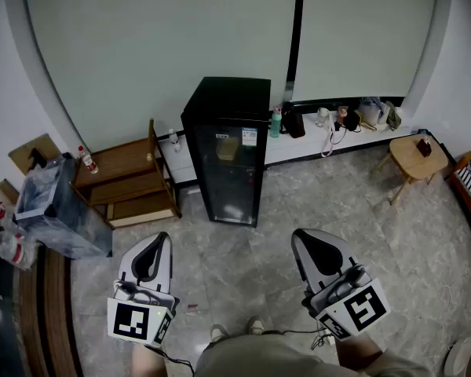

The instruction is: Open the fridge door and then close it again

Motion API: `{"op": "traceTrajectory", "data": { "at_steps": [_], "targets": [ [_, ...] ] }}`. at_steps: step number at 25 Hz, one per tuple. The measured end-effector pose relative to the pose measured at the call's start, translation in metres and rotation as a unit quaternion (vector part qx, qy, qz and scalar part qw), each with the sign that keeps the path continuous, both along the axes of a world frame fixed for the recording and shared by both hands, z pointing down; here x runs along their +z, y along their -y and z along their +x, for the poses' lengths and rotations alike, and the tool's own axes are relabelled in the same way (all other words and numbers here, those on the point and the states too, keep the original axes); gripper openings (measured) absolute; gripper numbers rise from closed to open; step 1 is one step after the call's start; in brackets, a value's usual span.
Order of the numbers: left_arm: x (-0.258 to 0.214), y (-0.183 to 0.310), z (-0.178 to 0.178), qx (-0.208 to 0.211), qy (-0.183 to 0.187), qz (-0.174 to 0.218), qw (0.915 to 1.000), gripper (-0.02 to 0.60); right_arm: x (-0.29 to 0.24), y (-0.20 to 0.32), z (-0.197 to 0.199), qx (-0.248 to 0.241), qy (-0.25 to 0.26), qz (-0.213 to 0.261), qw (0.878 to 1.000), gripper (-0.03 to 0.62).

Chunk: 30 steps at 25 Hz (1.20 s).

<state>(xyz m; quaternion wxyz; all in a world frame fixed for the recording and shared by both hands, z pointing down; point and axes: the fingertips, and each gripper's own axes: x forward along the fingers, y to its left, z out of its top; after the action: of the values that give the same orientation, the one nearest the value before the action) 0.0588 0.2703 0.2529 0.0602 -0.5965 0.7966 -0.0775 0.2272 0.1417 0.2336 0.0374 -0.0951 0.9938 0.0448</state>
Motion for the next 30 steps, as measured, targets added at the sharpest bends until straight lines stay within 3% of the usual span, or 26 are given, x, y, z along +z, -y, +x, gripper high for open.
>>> {"op": "traceTrajectory", "data": {
  "at_steps": [4,30],
  "targets": [
    [-0.004,0.005,0.007,0.018,0.004,0.007,0.9998,0.006,0.004,0.003,-0.004,-0.010,-0.007,-0.007,1.000,-0.005],
    [0.016,0.033,0.031,-0.004,-0.011,-0.016,0.9998,0.006,0.038,0.028,0.004,-0.054,-0.023,-0.049,0.997,-0.005]
  ]
}}
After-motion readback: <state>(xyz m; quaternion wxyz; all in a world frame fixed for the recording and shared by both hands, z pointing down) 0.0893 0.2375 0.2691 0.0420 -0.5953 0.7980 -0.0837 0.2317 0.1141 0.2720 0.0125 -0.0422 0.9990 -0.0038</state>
